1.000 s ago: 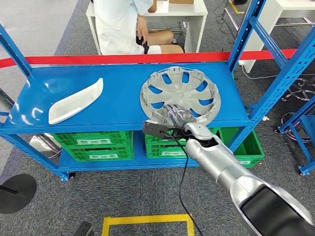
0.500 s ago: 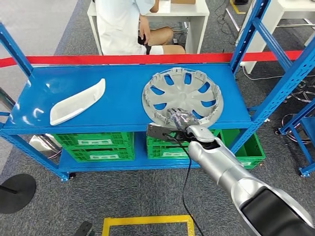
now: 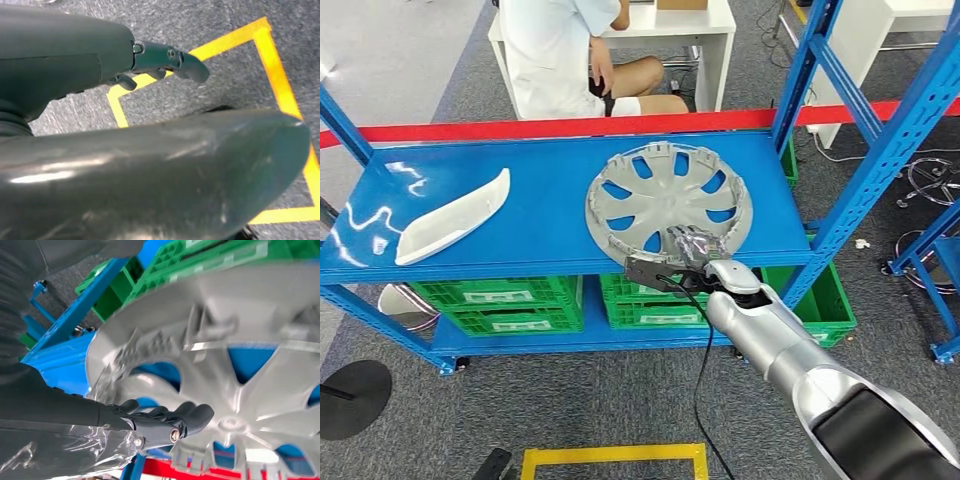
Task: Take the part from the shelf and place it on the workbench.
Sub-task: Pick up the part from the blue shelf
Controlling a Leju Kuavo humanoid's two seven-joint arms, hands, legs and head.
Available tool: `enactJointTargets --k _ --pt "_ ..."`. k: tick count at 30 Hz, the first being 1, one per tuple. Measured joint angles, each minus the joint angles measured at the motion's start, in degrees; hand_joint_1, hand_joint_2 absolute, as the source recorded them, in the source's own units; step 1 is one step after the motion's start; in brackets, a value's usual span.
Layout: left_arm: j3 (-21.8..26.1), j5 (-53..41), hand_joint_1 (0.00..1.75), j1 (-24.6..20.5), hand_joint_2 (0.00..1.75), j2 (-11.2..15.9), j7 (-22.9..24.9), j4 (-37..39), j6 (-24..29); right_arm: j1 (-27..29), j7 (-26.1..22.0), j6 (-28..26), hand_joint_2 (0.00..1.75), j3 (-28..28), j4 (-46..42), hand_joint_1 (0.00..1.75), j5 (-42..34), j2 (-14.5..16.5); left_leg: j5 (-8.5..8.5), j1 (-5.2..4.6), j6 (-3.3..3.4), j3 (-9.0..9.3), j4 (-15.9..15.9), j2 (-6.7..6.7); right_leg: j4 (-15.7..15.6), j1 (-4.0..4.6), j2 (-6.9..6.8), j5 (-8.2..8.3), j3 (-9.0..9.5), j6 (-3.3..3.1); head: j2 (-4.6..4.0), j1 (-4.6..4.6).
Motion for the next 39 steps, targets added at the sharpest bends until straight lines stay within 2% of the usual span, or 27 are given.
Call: enactJointTargets --k 2,3,4,5,6,8,9,10,12,15,16,17,19,20,23,24,39 --pt "0.0 0.3 0.00 0.0 0.00 0.0 0.0 0.0 0.3 0.1 0.0 0.0 1.75 0.0 0.0 0.00 0.1 0.0 -3.87 -0.33 0.16 -4.30 8.5 0.06 -0.1 0.17 -0.15 -0.15 0.26 -0.49 0.00 -0.35" --pt "0.1 0.4 0.00 0.1 0.00 -0.1 0.0 0.0 0.5 0.3 0.0 0.0 1.75 -0.1 0.0 0.00 0.2 0.0 -5.13 -0.47 0.25 -6.46 12.4 0.06 -0.1 0.29 -0.19 -0.27 0.35 -0.63 0.00 -0.42" --pt "0.1 0.4 0.00 0.1 0.00 -0.1 -0.1 0.0 0.6 0.4 0.0 0.0 1.75 -0.1 0.0 0.00 0.2 0.0 -5.26 -0.59 0.36 -7.77 14.5 0.06 -0.1 0.38 -0.18 -0.42 0.48 -0.71 0.00 -0.45" --pt "0.1 0.4 0.00 0.1 0.00 -0.1 -0.2 0.0 0.7 0.6 0.0 0.0 1.75 -0.1 0.1 0.00 0.2 0.0 -4.18 -0.67 0.50 -7.95 14.2 0.06 -0.1 0.44 -0.14 -0.61 0.69 -0.68 0.00 -0.46" --pt "0.1 0.4 0.00 0.1 0.00 0.0 -0.3 0.0 0.8 0.7 0.0 0.0 1.75 -0.1 0.1 0.00 0.3 0.0 -2.06 -0.73 0.65 -6.87 11.6 0.08 0.0 0.42 -0.09 -0.87 1.00 -0.55 0.00 -0.46" --pt "0.1 0.4 0.00 0.0 0.00 0.0 -0.5 0.0 0.8 0.7 0.0 0.0 1.75 -0.3 0.1 0.00 0.3 0.0 2.28 -0.76 0.77 -2.87 3.3 0.30 0.1 0.50 0.07 -1.58 1.65 0.03 0.00 -0.60" --pt "0.1 0.4 0.00 0.0 0.00 -0.1 -0.6 0.0 0.8 0.7 0.0 0.0 1.75 -0.5 0.1 0.00 0.4 0.0 3.38 -0.71 0.91 -1.21 0.0 0.36 0.2 0.64 0.16 -1.91 1.84 0.29 0.00 -0.71" --pt "0.1 0.4 0.00 -0.1 0.00 -0.2 -0.6 0.0 0.8 0.7 0.0 0.0 1.75 -0.7 0.1 0.00 0.4 0.0 3.68 -0.62 0.92 -0.26 -2.0 0.39 0.3 0.81 0.23 -2.15 1.89 0.46 0.00 -0.73" --pt "0.2 0.4 0.00 -0.1 0.00 -0.4 -0.7 0.0 0.8 0.7 0.0 0.0 1.75 -0.9 0.1 0.00 0.6 -0.1 3.42 -0.47 1.03 0.07 -2.8 0.21 0.2 1.04 0.27 -2.22 1.85 0.28 0.00 -0.54" --pt "0.2 0.4 0.00 -0.1 0.00 -0.4 -0.7 0.0 0.7 0.6 0.0 0.0 1.75 -1.1 0.1 0.00 0.9 -0.1 3.29 -0.65 1.39 0.06 -2.9 -0.05 -0.4 1.12 0.05 -2.13 2.04 -1.23 0.00 -0.29" --pt "0.2 0.4 0.00 -0.1 0.00 -0.4 -0.7 0.0 0.7 0.6 0.0 0.0 1.75 -1.2 0.1 0.00 0.9 -0.1 3.23 -0.74 1.61 0.06 -2.9 -0.10 -0.5 1.13 -0.04 -2.14 2.11 -1.64 0.00 -0.28" --pt "0.2 0.4 0.00 -0.1 0.00 -0.4 -0.7 0.0 0.7 0.6 0.0 0.0 1.75 -1.3 0.1 0.00 1.0 -0.1 3.19 -0.82 1.81 0.06 -2.9 -0.13 -0.6 1.12 -0.10 -2.11 2.16 -1.78 0.00 -0.28" --pt "0.2 0.4 0.00 -0.1 0.00 -0.4 -0.7 0.0 0.6 0.6 0.0 0.0 1.75 -1.3 0.1 0.00 1.0 -0.1 3.16 -1.00 2.07 0.04 -2.8 -0.14 -0.8 1.02 -0.17 -1.99 2.23 -1.43 0.00 -0.28" --pt "0.2 0.4 0.00 -0.1 0.00 -0.3 -0.7 0.0 0.6 0.6 0.0 0.0 1.75 -1.3 0.1 0.00 1.1 -0.1 3.17 -1.09 2.16 0.02 -2.8 -0.14 -0.9 0.91 -0.19 -1.91 2.30 -0.90 0.00 -0.29" --pt "0.2 0.3 0.00 -0.1 0.00 -0.3 -0.7 0.0 0.6 0.7 0.0 0.0 1.75 -1.4 0.1 0.00 1.2 -0.1 3.28 -1.26 2.34 -0.14 -2.8 -0.14 -1.1 0.58 -0.20 -1.74 2.42 1.38 0.00 -0.32" --pt "0.2 0.2 0.00 -0.1 0.00 -0.3 -0.7 0.0 0.6 0.7 0.0 0.0 1.75 -1.4 0.1 0.00 1.2 -0.1 3.32 -1.27 2.39 -0.18 -2.8 -0.14 -1.1 0.54 -0.20 -1.72 2.38 1.77 0.00 -0.33" --pt "0.2 -0.7 0.00 -0.1 0.00 -0.3 -0.7 0.0 0.7 2.8 0.8 0.7 1.75 -1.5 0.6 0.00 3.2 -0.1 3.69 -1.09 2.09 -0.18 -2.9 -0.13 -0.5 0.80 -0.20 -1.76 1.99 1.41 0.00 -0.33"
